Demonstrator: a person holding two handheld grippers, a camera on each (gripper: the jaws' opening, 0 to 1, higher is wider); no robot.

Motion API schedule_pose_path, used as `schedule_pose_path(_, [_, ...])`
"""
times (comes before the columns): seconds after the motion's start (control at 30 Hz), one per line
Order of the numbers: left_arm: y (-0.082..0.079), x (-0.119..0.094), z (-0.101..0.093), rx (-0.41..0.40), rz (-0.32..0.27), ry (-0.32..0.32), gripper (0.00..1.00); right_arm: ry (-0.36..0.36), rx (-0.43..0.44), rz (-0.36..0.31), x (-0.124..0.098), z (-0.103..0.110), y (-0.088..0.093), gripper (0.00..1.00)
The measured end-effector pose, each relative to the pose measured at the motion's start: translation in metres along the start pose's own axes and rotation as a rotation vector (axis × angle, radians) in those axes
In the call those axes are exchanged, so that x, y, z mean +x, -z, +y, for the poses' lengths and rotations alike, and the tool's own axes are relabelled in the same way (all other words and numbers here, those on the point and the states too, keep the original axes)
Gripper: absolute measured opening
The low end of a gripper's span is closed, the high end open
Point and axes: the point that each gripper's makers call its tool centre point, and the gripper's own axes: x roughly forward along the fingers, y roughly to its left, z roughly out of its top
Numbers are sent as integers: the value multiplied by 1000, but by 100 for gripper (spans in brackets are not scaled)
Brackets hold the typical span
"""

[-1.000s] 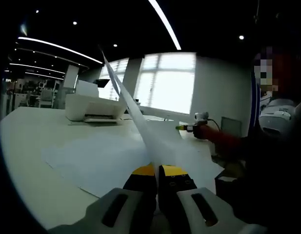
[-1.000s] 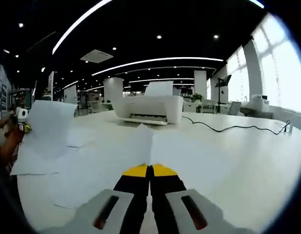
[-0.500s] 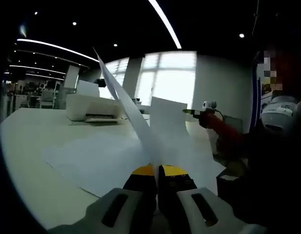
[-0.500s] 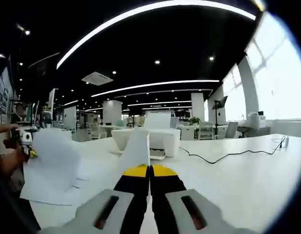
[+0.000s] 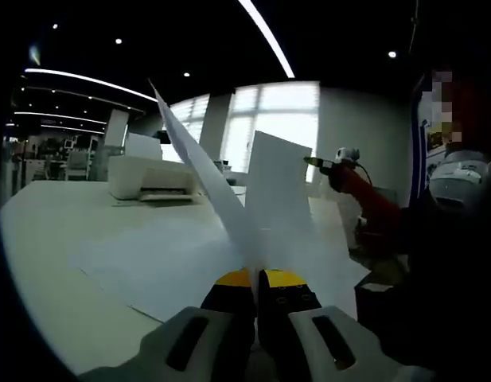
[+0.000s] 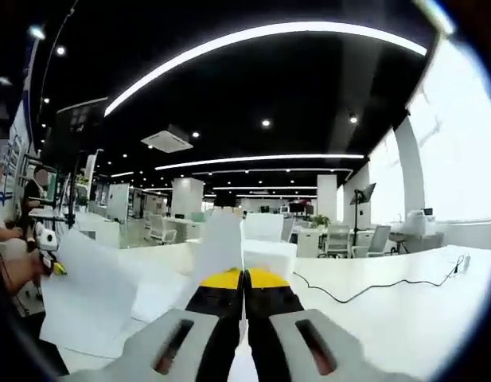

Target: Organize the stack of printing papers by aligning and flattening the scattered papers on the table

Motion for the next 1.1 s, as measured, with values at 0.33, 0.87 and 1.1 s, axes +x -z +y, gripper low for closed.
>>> schedule_pose_path(0.33, [1, 0, 1, 22, 5, -8, 7, -91, -104, -84, 3, 23, -56, 0])
schedule_pose_path(0.87, [-1, -1, -2, 61, -11, -3, 7, -354, -283, -41, 18, 67, -92, 0])
schedule_pose_path(1.1, [-2, -1, -2, 62, -14, -3, 7, -491, -413, 39, 29, 108, -85, 0])
